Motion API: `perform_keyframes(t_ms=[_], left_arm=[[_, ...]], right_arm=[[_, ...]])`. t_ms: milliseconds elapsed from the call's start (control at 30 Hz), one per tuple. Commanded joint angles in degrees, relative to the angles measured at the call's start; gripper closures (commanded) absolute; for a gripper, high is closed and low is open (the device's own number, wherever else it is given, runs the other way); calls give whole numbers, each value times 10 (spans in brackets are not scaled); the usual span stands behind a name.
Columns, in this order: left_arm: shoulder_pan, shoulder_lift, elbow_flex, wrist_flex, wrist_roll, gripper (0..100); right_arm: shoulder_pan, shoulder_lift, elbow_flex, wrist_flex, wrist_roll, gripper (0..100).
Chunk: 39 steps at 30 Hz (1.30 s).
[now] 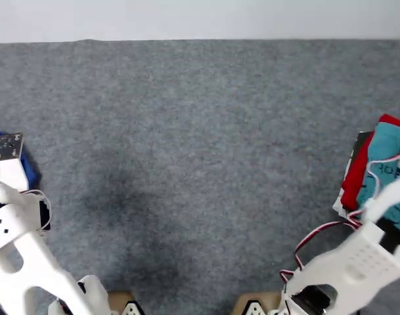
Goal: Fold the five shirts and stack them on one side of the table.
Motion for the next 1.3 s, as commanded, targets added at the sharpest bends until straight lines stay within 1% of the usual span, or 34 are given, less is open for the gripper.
perform_keyframes(t_ms=[0,67,267,467,567,667,733,867,1000,1100,1267], left_arm=[[4,-11,-1,4,-4,995],[4,-11,-1,4,-4,995],[4,-11,-1,4,-4,995],[4,-10,-1,4,-4,995],[4,-9,-1,4,-4,995],[4,-11,-1,4,-4,995],[4,-11,-1,5,-4,995],[4,-11,-1,5,-4,995],[4,-11,-1,5,-4,995],[4,-11,-1,5,-4,995],[4,-11,0,5,-4,995]], right_arm=[[-18,-37,-19,22,-6,952],[-20,-36,-14,22,-5,989],[-23,-37,84,22,-4,990],[-81,-11,213,-8,-6,990],[-106,-2,212,-12,-7,990],[-110,-32,174,7,-7,990],[-105,-55,149,15,-4,990],[-63,-93,135,12,-1,990],[-22,-97,137,17,54,990],[-5,-79,154,12,69,990],[-15,6,182,12,67,990]])
